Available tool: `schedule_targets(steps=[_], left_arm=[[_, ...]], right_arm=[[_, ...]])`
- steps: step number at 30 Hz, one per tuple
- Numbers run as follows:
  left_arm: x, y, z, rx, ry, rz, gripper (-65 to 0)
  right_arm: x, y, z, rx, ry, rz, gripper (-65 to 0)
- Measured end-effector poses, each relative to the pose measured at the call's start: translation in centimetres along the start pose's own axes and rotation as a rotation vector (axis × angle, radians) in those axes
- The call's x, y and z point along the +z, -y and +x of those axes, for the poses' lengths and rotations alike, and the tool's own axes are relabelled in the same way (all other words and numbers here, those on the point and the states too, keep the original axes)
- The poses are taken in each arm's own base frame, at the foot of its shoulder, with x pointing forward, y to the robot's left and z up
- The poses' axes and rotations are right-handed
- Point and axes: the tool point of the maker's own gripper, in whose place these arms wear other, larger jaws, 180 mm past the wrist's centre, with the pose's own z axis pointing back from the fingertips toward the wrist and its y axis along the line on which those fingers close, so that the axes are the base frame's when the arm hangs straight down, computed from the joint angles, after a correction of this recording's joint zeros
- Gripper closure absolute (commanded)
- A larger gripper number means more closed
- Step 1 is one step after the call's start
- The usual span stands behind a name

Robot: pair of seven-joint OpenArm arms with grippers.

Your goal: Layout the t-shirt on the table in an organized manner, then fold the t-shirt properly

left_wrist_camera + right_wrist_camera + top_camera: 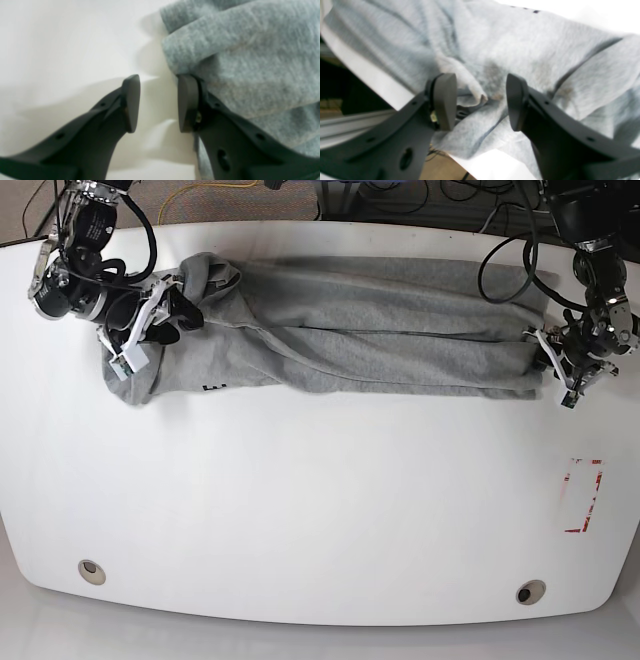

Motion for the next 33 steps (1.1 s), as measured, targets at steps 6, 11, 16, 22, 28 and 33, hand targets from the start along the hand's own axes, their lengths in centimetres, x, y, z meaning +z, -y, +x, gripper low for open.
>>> schedule_targets(steps=[6,11,16,22,28,33], left_arm=[[0.0,0.0,0.0,0.0,-0.001,-0.001,-23.9],[0.0,0.0,0.0,0.0,-0.001,-0.001,-23.9],[0.0,0.0,0.0,0.0,-0.002,-0.001,-23.9],[0.0,0.0,0.0,0.0,-0.002,-0.001,-23.9],[0.0,0.0,0.0,0.0,-0.002,-0.001,-23.9],[0.0,0.0,0.0,0.0,-0.002,-0.001,-23.9]], right_arm=[[-1.1,-0.4,-1.0,-0.006,-0.044,0.008,-30.6],[-1.9,-1.0,-1.2,-0.008,-0.051,0.008,-30.6],[-2.2,-0.6,-2.5,-0.01,-0.105,-0.03,-30.6],[-3.2,-1.0,-2.7,0.035,-0.137,-0.037,-28.9],[-3.6,-1.6,-2.6,0.042,-0.135,-0.021,-9.7],[-3.5,-1.4,-2.7,0.043,-0.14,-0.028,0.0]])
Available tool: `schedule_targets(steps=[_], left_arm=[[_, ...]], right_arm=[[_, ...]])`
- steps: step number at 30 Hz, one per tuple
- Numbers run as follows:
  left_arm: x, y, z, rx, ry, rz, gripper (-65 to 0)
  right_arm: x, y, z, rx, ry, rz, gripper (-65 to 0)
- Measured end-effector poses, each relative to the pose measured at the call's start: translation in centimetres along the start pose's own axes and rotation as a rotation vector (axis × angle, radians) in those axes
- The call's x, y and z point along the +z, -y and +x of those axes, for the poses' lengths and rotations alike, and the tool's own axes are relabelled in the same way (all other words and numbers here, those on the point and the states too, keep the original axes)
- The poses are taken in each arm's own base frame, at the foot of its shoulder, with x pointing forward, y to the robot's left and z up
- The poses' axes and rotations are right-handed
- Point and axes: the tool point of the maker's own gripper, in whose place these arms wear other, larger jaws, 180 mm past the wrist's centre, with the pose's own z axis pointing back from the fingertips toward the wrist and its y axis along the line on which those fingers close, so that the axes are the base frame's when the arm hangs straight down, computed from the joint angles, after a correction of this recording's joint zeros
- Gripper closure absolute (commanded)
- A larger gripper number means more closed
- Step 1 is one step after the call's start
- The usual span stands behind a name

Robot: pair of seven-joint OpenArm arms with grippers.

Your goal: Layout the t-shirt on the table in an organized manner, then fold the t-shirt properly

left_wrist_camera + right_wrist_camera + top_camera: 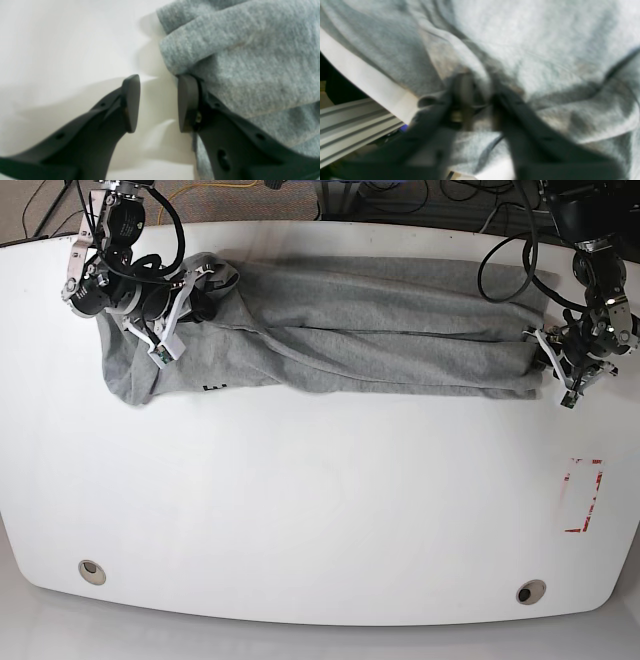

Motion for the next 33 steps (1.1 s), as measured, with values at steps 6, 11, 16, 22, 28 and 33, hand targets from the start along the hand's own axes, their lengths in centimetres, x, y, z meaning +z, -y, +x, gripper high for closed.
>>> schedule_targets(steps=[6,11,16,22,28,33], left_arm=[[0.0,0.0,0.0,0.0,0.001,-0.001,-23.9],[0.0,0.0,0.0,0.001,0.0,-0.001,-23.9],[0.0,0.0,0.0,0.002,0.002,-0.003,-23.9],[0.0,0.0,0.0,0.002,0.001,-0.002,-23.9],[0.0,0.0,0.0,0.001,0.0,-0.001,-23.9],[0.0,0.0,0.0,0.001,0.0,-0.001,-23.9]], right_arm=[[0.1,-0.3,0.3,0.006,0.013,0.007,0.0],[0.7,-2.4,1.2,0.001,0.085,0.092,0.0],[1.5,-5.0,2.0,-0.007,0.152,0.209,0.0],[1.9,-7.3,1.8,-0.033,0.184,0.321,-1.1],[1.2,-9.1,0.5,-0.02,0.126,0.375,-18.1],[1.1,-9.7,0.1,-0.025,0.117,0.394,-41.5]])
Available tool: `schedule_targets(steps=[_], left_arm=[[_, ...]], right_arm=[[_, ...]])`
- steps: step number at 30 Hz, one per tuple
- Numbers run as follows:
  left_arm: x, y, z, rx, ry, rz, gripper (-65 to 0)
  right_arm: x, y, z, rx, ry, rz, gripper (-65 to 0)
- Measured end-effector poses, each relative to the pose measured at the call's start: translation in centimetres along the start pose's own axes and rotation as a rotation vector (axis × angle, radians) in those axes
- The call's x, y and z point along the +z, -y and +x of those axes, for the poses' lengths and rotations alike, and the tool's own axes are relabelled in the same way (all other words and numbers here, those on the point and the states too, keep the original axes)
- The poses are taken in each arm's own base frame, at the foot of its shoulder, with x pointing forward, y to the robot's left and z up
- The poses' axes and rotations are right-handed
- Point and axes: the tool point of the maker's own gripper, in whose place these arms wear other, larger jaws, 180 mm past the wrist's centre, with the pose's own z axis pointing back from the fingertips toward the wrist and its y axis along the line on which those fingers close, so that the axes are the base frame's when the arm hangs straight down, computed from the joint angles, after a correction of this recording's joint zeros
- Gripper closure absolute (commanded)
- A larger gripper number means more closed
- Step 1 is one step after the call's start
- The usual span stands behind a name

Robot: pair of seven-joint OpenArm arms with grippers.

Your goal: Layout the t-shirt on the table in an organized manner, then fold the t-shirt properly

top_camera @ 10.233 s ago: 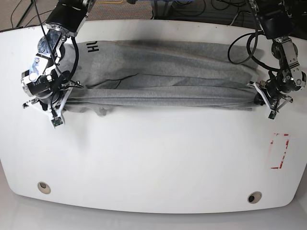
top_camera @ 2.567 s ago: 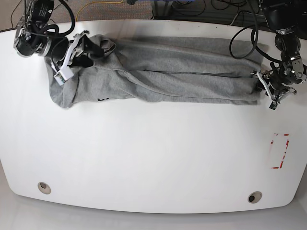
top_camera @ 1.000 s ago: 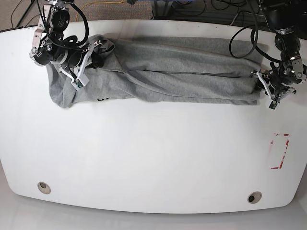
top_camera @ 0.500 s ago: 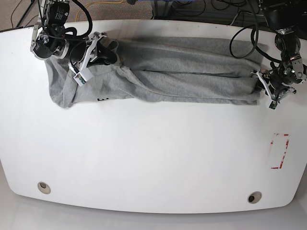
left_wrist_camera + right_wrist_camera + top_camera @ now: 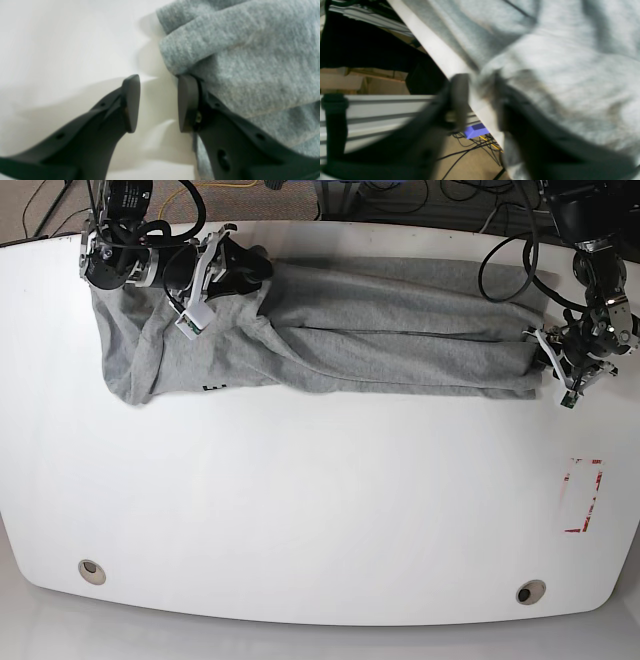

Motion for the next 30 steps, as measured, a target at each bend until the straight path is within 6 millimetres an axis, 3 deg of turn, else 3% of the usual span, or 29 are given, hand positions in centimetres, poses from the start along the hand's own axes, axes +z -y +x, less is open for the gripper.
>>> schedule_targets(steps=[3,6,14,23,30], left_arm=[[0.0,0.0,0.0,0.0,-0.001,0.0,-23.9],[0.0,0.0,0.0,0.0,-0.001,0.0,-23.9],[0.3,0.0,0.2,-0.014,0.001,0.01,-23.9],[3.0,0.6,3.0,-0.106,0.079,0.064,-23.9],[4.4,3.5,4.1,-0.132,0.105,0.059,-23.9]], right_arm=[[0.1,0.0,-0.2,-0.004,-0.002,-0.001,-48.4],[0.2,0.1,-0.3,-0.003,-0.01,-0.005,-48.5],[1.6,1.4,-0.3,0.021,-0.034,-0.047,-38.0],[6.4,6.2,1.2,0.005,0.036,-0.27,-25.5],[8.3,9.8,1.7,0.031,-0.016,-0.464,-16.5]])
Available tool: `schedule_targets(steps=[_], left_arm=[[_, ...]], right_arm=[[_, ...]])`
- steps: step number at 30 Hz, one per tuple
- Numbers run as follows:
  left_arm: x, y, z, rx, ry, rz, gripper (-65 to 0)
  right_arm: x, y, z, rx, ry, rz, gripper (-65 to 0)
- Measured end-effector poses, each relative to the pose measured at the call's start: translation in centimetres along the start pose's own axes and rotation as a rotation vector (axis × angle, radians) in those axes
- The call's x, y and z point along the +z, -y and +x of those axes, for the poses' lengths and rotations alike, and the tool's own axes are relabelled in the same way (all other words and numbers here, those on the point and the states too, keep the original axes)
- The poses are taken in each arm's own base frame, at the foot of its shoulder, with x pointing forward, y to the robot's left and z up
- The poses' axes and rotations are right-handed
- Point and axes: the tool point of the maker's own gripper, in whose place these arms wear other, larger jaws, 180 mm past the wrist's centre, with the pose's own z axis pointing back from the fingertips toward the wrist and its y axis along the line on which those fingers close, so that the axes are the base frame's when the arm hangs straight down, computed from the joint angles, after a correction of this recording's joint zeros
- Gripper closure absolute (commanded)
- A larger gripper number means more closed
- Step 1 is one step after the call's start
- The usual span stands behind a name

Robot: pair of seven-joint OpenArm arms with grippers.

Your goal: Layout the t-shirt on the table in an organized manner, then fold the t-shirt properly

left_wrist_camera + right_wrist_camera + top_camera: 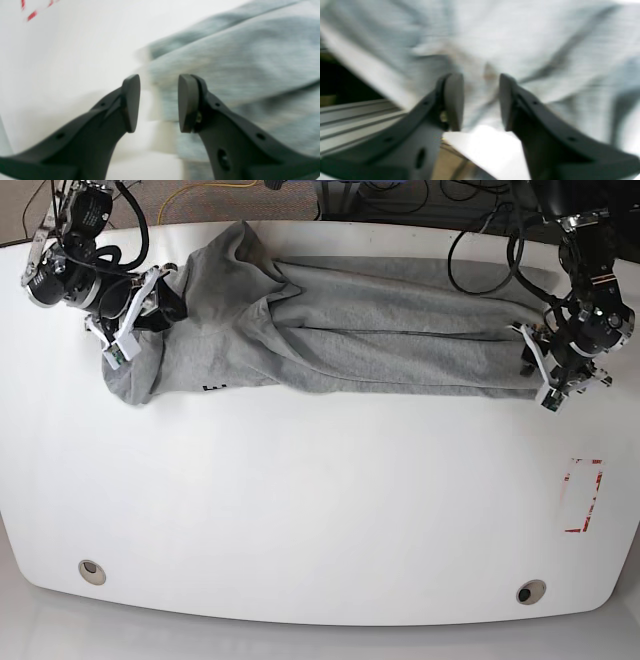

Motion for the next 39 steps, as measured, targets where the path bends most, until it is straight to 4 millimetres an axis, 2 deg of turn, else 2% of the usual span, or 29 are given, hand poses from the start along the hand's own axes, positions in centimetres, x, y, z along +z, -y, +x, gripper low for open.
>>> schedule_targets(steps=[5,15,21,24,26,28,29,34,36,39], left_arm=[[0.2,2.2,-0.8,0.01,-0.009,-0.031,-23.9],[-1.4,6.6,-4.1,0.072,-0.095,-0.136,-23.7],[-2.3,7.0,-4.6,0.115,-0.08,-0.173,-23.7],[-2.5,6.9,-4.5,0.123,-0.073,-0.176,-23.7],[-2.6,6.8,-4.4,0.122,-0.07,-0.175,-23.7],[-2.6,6.8,-4.4,0.123,-0.07,-0.175,-23.7],[-2.6,6.9,-4.4,0.123,-0.069,-0.176,-23.7],[-2.6,6.8,-4.4,0.123,-0.067,-0.175,-23.7],[-2.6,6.8,-4.4,0.124,-0.067,-0.176,-23.7],[-2.5,6.9,-4.4,0.124,-0.067,-0.177,-23.7]], right_arm=[[-0.4,1.9,0.4,0.014,-0.01,-0.114,-15.2],[-1.9,4.4,1.7,0.017,0.009,-0.222,-14.9],[-3.6,5.7,1.4,-0.019,0.01,-0.218,-15.2],[-3.7,6.7,1.5,-0.017,0.009,-0.244,-15.7],[-3.6,7.6,1.7,-0.01,0.0,-0.272,-17.9],[-3.4,8.5,2.2,0.003,-0.01,-0.306,-23.1],[-3.2,8.7,2.8,0.007,0.001,-0.316,-28.9],[-2.3,10.5,4.9,0.045,0.008,-0.4,-46.1],[-2.2,10.9,5.5,0.053,0.012,-0.419,-49.1],[-2.3,11.2,6.2,0.058,0.019,-0.437,-49.5]])
